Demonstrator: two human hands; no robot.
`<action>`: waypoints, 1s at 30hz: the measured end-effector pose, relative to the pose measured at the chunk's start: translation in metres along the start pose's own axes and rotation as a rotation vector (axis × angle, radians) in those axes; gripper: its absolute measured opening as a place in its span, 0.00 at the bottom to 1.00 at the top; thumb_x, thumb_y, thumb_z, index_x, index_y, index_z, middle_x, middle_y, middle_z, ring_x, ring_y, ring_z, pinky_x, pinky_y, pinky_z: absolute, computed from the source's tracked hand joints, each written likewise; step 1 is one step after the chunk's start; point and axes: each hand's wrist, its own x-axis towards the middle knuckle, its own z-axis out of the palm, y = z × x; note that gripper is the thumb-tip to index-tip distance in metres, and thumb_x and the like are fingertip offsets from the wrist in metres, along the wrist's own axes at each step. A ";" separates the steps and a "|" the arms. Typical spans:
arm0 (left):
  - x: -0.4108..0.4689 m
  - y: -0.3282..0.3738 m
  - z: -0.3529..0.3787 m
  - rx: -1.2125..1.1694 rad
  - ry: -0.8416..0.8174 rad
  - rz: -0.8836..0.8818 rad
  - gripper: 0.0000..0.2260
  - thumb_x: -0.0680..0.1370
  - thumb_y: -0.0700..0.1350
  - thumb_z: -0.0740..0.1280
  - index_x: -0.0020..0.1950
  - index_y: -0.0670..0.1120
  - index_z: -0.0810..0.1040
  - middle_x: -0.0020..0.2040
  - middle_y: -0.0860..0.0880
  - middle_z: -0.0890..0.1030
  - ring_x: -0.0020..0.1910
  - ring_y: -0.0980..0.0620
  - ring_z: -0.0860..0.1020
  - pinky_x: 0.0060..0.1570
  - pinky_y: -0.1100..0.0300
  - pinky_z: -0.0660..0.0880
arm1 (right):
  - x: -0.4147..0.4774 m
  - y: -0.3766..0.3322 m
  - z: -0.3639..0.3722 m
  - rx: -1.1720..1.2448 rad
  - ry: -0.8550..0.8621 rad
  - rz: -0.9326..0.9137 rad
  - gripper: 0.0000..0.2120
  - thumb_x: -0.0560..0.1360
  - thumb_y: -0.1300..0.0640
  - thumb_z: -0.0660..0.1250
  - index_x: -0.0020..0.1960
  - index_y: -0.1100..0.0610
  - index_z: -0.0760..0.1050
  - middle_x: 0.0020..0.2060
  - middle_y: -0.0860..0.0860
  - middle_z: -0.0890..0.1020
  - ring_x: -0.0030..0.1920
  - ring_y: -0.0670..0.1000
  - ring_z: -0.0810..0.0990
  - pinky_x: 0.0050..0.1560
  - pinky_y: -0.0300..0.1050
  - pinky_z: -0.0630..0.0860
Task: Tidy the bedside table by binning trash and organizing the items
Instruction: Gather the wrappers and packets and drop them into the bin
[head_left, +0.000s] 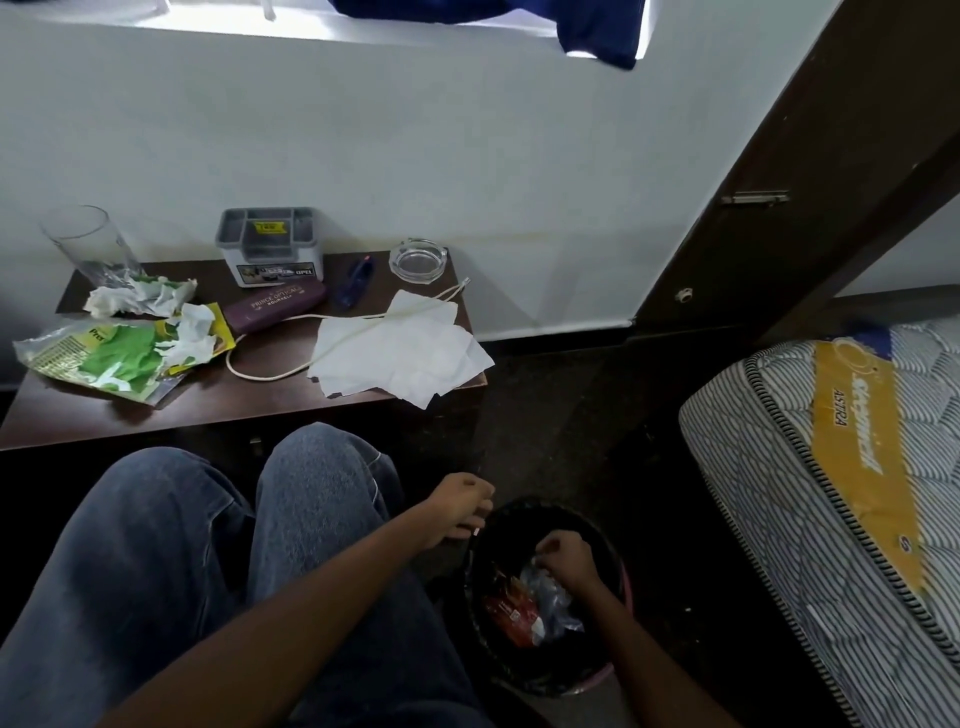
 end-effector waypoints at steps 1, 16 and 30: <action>-0.001 0.002 0.000 -0.002 -0.002 0.001 0.09 0.81 0.46 0.57 0.58 0.46 0.72 0.55 0.46 0.77 0.46 0.51 0.76 0.43 0.60 0.72 | 0.002 -0.007 -0.002 0.085 0.026 -0.003 0.12 0.69 0.68 0.69 0.31 0.56 0.74 0.30 0.50 0.80 0.33 0.50 0.78 0.39 0.46 0.76; -0.028 0.061 -0.092 -0.195 0.078 0.152 0.13 0.80 0.47 0.59 0.63 0.45 0.73 0.59 0.46 0.79 0.56 0.47 0.78 0.54 0.55 0.73 | -0.022 -0.202 -0.030 0.500 -0.107 -0.269 0.06 0.72 0.71 0.65 0.39 0.63 0.76 0.31 0.55 0.79 0.28 0.48 0.77 0.30 0.38 0.74; -0.068 0.007 -0.308 -0.630 0.438 0.279 0.08 0.79 0.42 0.58 0.53 0.48 0.76 0.44 0.51 0.81 0.41 0.53 0.79 0.42 0.60 0.73 | -0.039 -0.383 0.075 0.424 -0.356 -0.408 0.06 0.71 0.69 0.66 0.39 0.61 0.72 0.31 0.56 0.78 0.26 0.49 0.74 0.29 0.39 0.69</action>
